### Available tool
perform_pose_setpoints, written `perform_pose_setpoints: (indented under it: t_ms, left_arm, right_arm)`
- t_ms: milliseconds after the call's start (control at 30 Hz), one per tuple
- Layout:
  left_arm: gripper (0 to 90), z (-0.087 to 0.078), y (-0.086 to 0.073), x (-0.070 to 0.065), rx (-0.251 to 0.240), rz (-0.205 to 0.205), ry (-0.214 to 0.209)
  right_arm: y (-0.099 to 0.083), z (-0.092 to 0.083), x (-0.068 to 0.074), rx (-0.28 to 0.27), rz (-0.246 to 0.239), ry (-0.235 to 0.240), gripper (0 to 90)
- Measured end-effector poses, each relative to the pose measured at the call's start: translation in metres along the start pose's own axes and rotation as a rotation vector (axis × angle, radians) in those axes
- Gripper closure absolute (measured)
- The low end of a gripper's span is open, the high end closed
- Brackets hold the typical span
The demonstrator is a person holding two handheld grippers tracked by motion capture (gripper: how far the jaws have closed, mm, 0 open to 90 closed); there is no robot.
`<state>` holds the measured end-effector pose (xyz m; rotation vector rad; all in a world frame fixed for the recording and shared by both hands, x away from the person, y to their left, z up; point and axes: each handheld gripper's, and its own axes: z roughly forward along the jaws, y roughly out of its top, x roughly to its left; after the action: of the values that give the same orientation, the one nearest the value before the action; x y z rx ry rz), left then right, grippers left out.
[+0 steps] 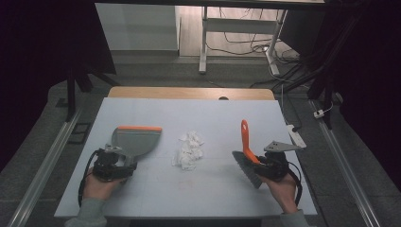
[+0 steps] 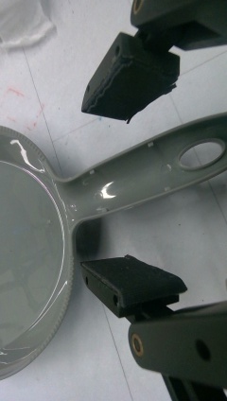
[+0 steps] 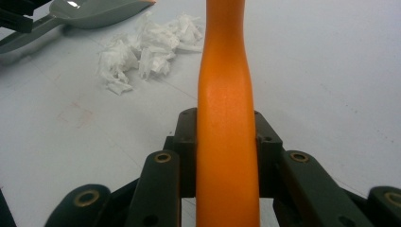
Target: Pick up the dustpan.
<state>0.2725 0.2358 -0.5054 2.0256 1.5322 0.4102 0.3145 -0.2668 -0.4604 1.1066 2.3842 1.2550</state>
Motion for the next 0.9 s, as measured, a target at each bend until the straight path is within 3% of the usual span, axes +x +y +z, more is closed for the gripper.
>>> perform_pose_setpoints:
  t_ms: [367, 700, 900]
  left_arm:
    - [24.0, 0.012, -0.002, 0.001, 0.022, -0.031, 0.009]
    - [33.0, 0.020, 0.000, 0.003, 0.025, -0.055, 0.028]
    - [35.4, 0.023, 0.002, 0.006, 0.024, -0.082, 0.016]
  right_arm:
    - [0.000, 0.001, 0.000, 0.003, -0.001, 0.001, 70.2]
    - [-0.001, 0.002, 0.001, 0.007, 0.000, 0.000, 70.2]
    - [-0.001, 0.003, 0.001, 0.010, 0.002, -0.002, 70.2]
